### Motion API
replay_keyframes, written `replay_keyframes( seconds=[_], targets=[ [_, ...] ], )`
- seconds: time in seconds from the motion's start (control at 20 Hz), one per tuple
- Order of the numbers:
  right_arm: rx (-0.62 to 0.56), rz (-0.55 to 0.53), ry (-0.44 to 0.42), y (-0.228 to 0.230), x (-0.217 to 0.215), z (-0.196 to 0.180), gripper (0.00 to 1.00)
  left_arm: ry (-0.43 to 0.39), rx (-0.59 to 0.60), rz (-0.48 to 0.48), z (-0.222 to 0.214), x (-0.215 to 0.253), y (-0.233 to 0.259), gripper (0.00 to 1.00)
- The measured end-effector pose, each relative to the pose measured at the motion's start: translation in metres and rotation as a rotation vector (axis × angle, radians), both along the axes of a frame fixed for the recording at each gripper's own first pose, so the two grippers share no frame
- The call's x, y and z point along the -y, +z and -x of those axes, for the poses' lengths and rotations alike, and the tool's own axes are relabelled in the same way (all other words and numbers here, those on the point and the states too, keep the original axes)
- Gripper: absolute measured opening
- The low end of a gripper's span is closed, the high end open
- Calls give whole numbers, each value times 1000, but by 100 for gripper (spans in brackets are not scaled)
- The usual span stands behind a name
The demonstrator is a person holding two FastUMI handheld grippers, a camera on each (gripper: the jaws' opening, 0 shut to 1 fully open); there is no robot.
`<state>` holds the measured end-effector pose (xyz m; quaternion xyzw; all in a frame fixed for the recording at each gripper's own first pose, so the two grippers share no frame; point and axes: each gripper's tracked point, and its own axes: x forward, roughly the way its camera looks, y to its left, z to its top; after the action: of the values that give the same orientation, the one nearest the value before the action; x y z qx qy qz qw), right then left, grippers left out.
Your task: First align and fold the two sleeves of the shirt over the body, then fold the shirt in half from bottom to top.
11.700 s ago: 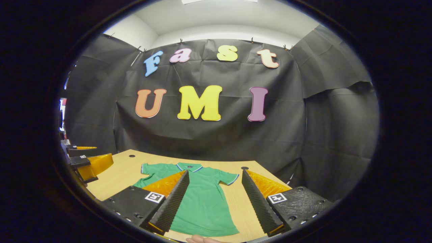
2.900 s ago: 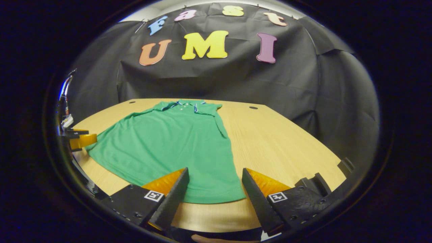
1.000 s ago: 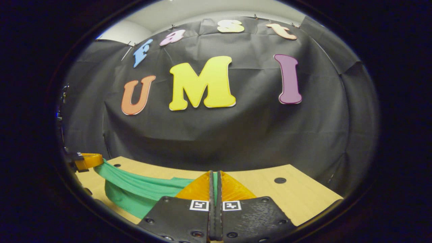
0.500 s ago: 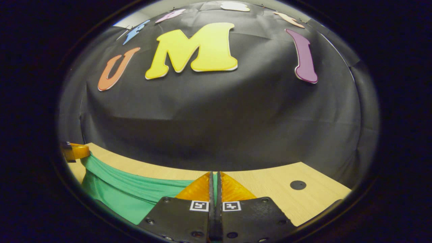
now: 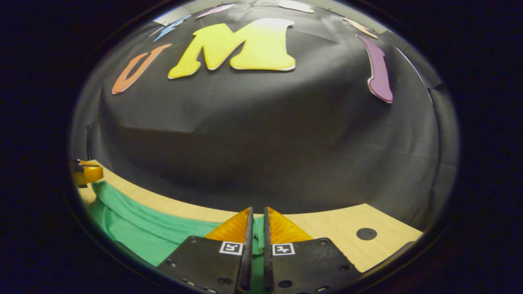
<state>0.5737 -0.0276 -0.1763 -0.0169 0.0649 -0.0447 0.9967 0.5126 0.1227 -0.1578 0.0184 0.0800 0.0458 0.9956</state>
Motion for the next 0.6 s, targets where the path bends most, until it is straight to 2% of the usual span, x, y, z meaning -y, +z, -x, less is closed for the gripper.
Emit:
replay_keyframes(
  seconds=[0.05,0.15,0.2,0.4,0.6],
  targets=[
    [-1,-12,5,-1,0,1,20,9,4,17,3,-2,1,41],
    [21,4,38,3,-8,4,71,16,32,47,7,-4,2,100],
    [29,22,39,7,-8,15,96,15,42,56,7,-2,5,100],
    [50,37,27,7,-8,7,95,-31,54,20,7,7,7,100],
    [44,-1,-7,6,1,7,96,20,133,19,14,-2,20,100]
  ],
)
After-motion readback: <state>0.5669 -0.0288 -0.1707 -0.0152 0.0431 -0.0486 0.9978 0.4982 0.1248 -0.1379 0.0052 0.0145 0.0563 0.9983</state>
